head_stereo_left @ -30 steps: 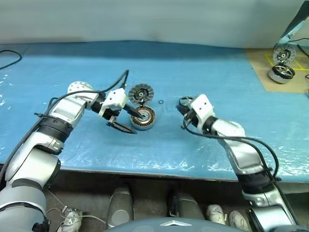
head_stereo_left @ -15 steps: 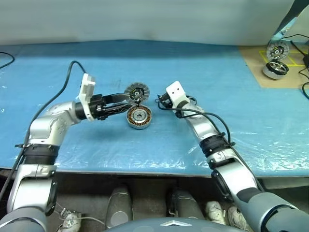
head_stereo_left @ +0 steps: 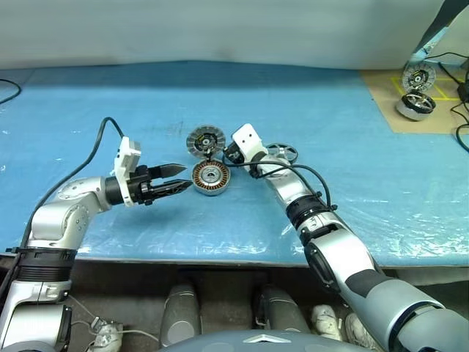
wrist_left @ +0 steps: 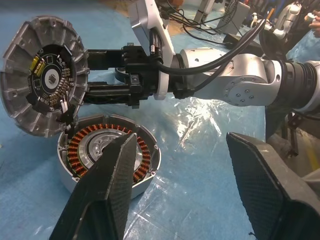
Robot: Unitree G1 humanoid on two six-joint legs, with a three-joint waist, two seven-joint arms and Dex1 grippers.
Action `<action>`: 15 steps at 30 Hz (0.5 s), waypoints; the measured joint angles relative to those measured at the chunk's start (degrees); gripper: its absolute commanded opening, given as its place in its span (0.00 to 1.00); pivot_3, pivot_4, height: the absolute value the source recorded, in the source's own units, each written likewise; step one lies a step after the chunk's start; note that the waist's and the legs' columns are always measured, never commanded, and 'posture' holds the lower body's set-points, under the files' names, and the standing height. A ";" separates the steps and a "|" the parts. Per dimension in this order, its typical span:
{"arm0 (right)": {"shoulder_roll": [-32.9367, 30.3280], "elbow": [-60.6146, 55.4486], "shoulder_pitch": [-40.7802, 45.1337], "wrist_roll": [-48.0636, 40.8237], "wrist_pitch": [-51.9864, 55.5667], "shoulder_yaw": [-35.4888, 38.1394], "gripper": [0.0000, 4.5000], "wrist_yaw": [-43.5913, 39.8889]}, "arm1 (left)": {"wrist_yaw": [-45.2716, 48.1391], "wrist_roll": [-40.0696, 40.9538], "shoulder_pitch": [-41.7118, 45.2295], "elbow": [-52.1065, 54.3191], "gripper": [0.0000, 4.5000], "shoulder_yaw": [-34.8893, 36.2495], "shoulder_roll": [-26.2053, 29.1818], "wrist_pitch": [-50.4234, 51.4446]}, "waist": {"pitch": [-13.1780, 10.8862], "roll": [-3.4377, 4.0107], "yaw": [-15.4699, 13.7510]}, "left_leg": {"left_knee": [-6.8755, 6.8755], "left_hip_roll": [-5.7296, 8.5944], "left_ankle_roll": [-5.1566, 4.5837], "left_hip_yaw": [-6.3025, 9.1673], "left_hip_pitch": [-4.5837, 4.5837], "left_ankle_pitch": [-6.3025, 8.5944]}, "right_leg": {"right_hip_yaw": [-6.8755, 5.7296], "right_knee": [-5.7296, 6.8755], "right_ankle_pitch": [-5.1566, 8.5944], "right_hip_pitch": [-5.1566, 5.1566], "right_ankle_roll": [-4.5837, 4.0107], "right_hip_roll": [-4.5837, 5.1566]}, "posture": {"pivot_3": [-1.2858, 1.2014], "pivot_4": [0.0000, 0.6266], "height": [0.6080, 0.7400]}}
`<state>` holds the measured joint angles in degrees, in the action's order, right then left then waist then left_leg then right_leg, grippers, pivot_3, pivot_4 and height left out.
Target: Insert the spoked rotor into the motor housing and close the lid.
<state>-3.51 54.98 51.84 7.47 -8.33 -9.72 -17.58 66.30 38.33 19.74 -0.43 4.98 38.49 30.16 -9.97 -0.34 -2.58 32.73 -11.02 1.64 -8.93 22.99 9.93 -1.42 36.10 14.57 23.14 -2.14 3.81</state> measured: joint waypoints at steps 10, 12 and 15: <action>0.17 1.61 -3.59 1.38 -1.13 -0.07 0.67 -0.94 | 0.93 -0.81 1.76 -0.01 0.66 -0.30 -0.65 -0.17 | 0.00 0.00 0.02 | 0.26 -0.30 0.00 -0.02 -0.15 0.01 | 0.03 0.50 0.12 0.01 -0.20 0.00 | 0.52 0.24 1.00; 0.64 1.69 -3.66 1.34 -1.24 0.04 0.67 -0.54 | 0.62 -1.20 2.13 -0.02 0.66 -0.49 -1.61 -0.23 | 0.00 0.00 0.04 | 0.28 -0.30 0.00 -0.03 -0.18 0.01 | 0.04 0.52 0.12 0.00 -0.20 0.00 | 0.52 0.24 1.00; 1.60 3.31 -3.37 0.89 -1.17 1.29 0.67 1.32 | 0.05 -1.57 2.04 0.61 0.66 -1.86 -3.31 -0.21 | 0.00 0.00 0.06 | 0.29 -0.33 0.00 -0.07 -0.30 0.01 | 0.07 0.56 0.13 -0.07 -0.22 0.00 | 0.52 0.24 1.00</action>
<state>-1.91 58.28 48.47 8.36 -9.51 -8.44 -16.27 66.35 36.76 21.78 0.18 3.12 35.18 29.94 -9.97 -0.33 -2.53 33.02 -11.35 1.64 -9.00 22.69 9.94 -1.35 36.65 14.70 23.07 -2.36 3.81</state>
